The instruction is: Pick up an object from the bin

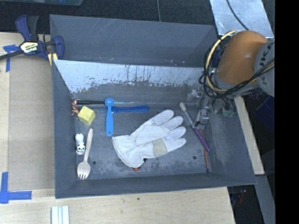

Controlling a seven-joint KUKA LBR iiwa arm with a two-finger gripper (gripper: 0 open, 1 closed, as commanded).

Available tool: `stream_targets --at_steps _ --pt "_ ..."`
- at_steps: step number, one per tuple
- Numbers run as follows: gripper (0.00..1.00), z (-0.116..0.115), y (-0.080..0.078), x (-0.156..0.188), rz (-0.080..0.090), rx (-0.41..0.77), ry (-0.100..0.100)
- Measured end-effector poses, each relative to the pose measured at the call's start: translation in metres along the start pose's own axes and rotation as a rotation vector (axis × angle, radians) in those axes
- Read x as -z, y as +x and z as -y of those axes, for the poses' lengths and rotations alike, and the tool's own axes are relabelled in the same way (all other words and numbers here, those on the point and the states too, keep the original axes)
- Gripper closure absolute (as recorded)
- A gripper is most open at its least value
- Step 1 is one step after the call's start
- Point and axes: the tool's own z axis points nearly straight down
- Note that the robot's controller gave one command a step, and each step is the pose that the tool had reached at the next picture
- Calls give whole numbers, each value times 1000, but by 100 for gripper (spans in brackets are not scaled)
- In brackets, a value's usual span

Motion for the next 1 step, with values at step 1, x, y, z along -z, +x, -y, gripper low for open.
stream_targets --at_steps 1 --pt "0 -10 29 -28 10 -23 1"
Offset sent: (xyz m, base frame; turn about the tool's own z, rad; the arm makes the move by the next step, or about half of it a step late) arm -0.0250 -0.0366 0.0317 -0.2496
